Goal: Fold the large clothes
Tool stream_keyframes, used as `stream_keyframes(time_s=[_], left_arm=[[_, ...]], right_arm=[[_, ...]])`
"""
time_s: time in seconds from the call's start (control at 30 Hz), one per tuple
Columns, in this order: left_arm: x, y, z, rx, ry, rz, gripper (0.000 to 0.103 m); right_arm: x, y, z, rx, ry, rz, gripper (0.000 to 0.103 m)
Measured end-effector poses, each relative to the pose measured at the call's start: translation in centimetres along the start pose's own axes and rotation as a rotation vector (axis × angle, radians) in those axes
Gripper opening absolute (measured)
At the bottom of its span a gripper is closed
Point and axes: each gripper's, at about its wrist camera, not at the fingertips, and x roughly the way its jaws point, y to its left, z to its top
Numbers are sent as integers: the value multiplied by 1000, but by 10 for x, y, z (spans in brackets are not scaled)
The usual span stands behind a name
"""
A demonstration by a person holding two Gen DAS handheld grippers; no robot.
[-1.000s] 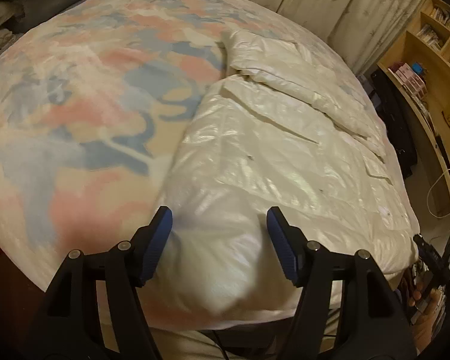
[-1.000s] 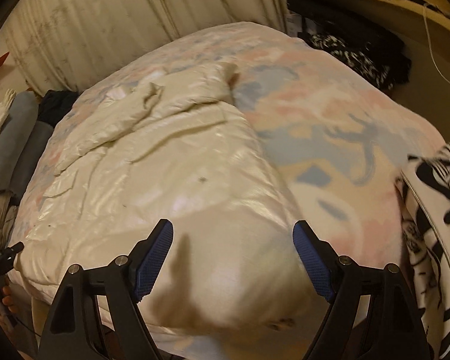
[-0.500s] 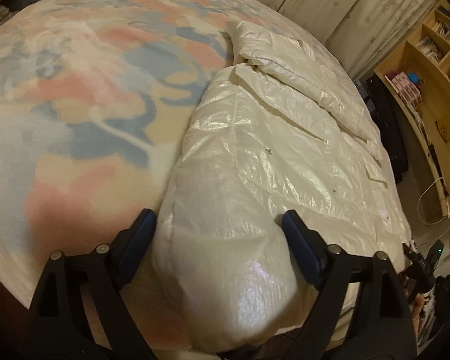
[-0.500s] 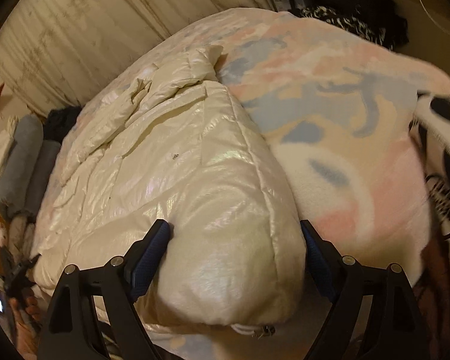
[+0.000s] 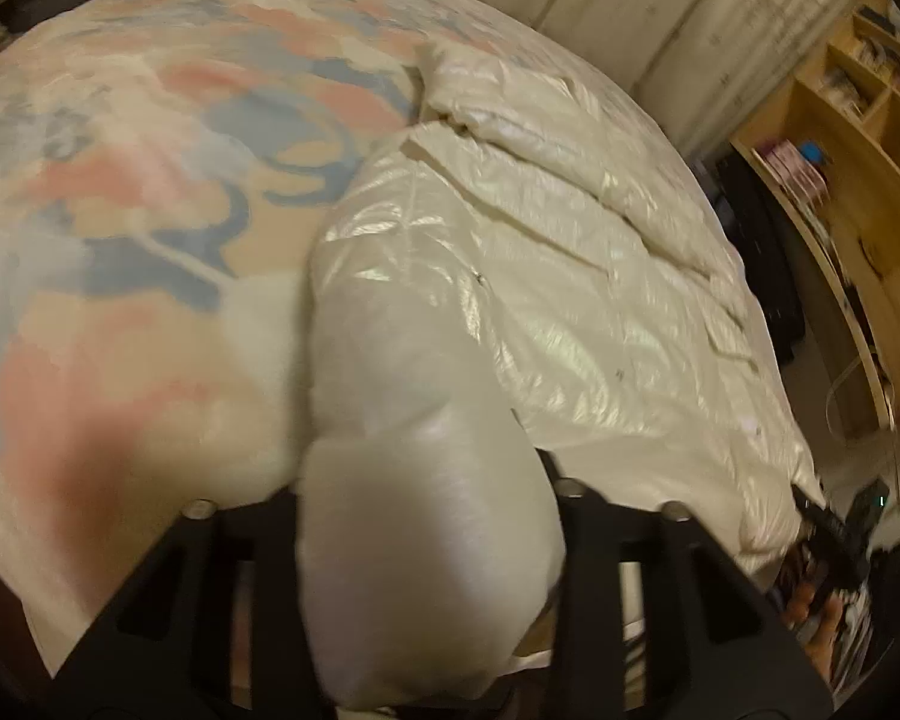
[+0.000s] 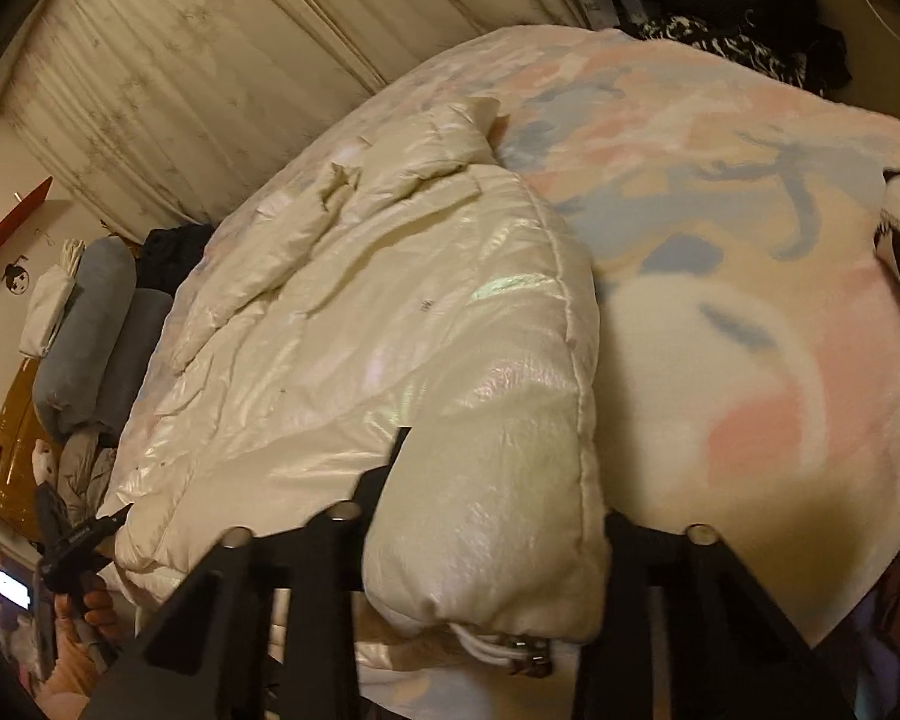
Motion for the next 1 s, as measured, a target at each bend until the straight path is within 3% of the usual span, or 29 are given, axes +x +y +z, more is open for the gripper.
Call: stream_keyframes(time_s=[0.07,0.2,0.43,0.6,0.8,1.0], left_arm=[[-8,-12,-1,2,-38,33,17],[-26,-29,-4,-30,-90,72,15],[-69,-31,-8,-115,-78,27,14],[-118,-37,-8,-103,-120,-31,14],[-131,-50,19,-97,-140,-86,14],[-111,-51,79,-169,-164,-148,14]], right_arm=[[-2,10,3,-26,-15,-26,21],[-16,26,13,-46,-63,-41,18],[-66,54,28,-61,-162,15,17],[-98,73,38,-83,-225,71,17],[-98,89,67,-98,-257,111,17],[-79,94,120,-64,-264,141,17]])
